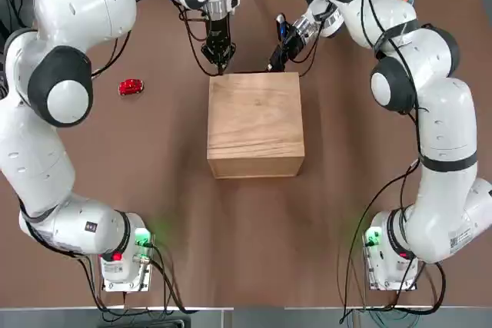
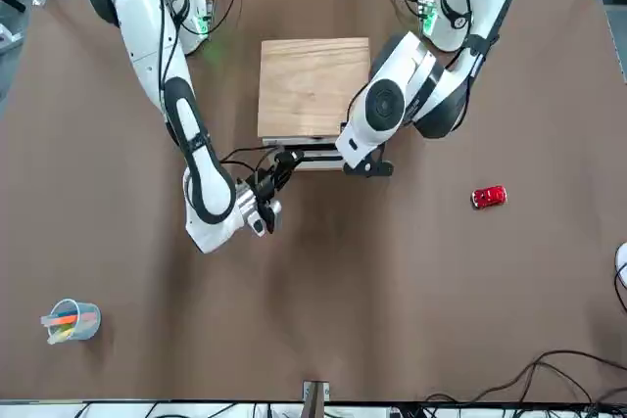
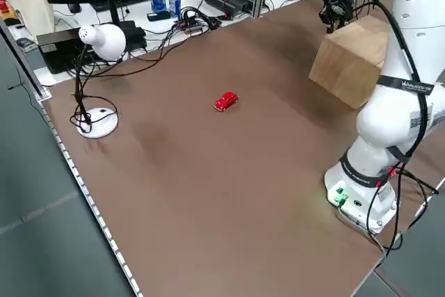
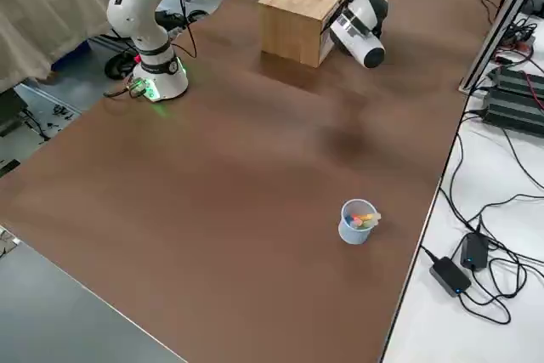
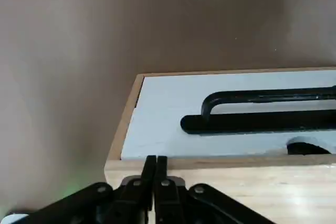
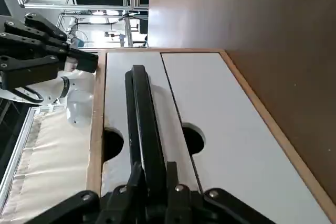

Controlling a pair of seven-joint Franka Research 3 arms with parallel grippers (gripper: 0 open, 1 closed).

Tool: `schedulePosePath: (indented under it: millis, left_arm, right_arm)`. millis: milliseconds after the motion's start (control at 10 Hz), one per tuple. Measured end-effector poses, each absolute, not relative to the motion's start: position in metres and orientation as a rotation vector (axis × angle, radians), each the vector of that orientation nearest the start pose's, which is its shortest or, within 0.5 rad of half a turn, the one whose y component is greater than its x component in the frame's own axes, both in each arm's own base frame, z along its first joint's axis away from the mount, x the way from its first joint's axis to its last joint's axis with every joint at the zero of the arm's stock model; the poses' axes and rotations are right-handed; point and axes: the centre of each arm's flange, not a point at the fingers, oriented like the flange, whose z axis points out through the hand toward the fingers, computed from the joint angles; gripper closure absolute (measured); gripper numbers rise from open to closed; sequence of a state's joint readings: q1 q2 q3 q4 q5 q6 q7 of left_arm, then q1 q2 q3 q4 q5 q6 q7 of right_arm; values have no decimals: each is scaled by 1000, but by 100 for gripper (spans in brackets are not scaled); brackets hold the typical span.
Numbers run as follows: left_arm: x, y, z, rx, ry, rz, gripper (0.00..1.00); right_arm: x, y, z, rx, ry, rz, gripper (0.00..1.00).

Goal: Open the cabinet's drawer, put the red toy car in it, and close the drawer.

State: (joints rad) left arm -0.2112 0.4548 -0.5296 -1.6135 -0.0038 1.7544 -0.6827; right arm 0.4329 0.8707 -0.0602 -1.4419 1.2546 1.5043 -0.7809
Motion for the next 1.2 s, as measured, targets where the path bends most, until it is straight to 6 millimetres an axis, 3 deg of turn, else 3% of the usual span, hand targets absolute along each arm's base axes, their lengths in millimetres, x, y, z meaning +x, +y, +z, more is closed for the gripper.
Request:
schedulePosePath:
  millis: [1200]
  left_arm:
    - [497, -402, 375, -3105, 62, 538, 94]
  right_arm:
    - [621, 338, 207, -1837, -540, 283, 79]
